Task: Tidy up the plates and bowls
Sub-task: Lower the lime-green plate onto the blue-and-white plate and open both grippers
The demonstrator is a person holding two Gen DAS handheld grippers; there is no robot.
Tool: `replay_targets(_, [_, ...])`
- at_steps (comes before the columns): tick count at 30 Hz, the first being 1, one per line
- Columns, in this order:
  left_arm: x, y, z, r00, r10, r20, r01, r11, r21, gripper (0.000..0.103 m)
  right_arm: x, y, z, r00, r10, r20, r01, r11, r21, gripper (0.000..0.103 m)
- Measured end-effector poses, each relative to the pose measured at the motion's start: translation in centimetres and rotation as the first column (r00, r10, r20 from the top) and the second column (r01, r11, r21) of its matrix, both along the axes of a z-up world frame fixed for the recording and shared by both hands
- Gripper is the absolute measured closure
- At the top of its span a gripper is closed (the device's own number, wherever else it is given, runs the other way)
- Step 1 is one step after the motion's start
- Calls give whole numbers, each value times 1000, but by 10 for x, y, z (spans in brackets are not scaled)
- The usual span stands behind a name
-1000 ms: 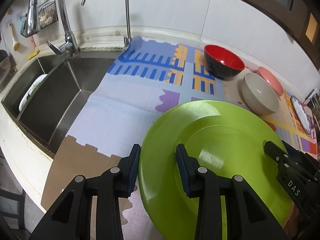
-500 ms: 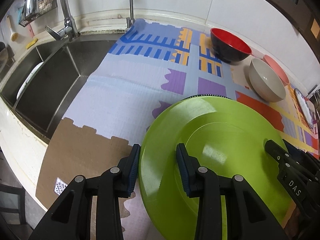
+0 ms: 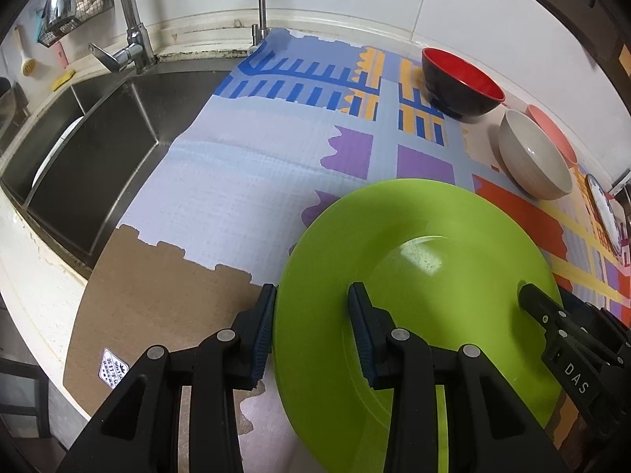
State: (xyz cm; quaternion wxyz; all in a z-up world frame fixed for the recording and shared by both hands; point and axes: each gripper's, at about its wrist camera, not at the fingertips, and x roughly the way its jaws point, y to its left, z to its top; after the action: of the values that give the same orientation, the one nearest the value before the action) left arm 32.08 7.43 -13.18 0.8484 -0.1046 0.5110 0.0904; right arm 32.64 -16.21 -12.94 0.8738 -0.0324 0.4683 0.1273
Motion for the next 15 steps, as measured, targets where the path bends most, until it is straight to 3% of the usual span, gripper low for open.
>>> replay_targets(15, [3,-2,-4,1000,1,-9,-1,1000,3,64,2,2,-8,1000,27,-7,-28,999,-39,59])
